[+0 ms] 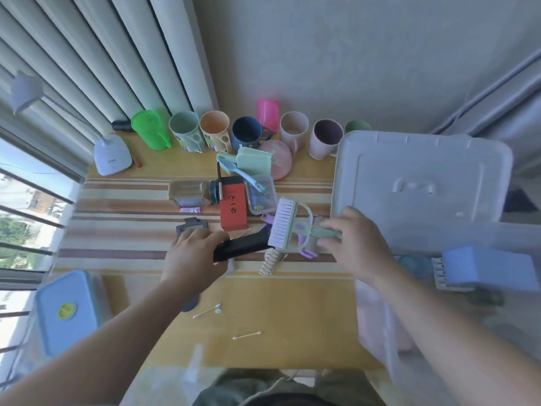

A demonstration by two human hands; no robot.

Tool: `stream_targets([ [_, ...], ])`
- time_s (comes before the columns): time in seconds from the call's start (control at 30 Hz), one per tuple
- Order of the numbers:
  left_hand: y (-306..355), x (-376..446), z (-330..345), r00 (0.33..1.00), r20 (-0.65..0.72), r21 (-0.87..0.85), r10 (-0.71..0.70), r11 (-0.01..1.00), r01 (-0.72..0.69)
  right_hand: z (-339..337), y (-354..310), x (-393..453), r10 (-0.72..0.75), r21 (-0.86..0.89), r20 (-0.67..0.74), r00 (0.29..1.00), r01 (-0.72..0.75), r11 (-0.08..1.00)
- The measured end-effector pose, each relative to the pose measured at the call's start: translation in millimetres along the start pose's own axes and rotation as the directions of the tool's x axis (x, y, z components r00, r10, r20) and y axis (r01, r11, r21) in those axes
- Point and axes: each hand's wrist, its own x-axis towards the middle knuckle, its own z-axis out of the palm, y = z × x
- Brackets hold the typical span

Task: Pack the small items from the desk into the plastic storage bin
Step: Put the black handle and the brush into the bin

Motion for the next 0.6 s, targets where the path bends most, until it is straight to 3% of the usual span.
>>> stream_targets([
  [0.2,135.5,7.8,-39.0,0.973,-0.191,-0.152,0.131,0.975,-0.161,-117.4,108.4,-66.0,0.002,-0.081,-0.23,0.973,-0.021,0.996],
  [0.37,274.2,6.9,-50.8,0.928,-0.281,-0.258,0.244,0.912,-0.318,-175.0,227.4,-142.7,0.163,-0.128,-0.24,0.957,-0.198,0.972],
  [0.47,343.2,1.0,-42.3,0.907,-0.272,-0.252,0.321,0.886,-0.389,-172.3,270.2,-175.1,0.189,-0.187,-0.097,0.977,-0.204,0.961],
  [0.6,400.7,-9.7,-15.8,0.914,-0.17,-0.265,0.369,0.876,-0.403,-124.9,266.1,-181.5,0.115,-0.29,0.247,0.962,-0.039,0.956],
])
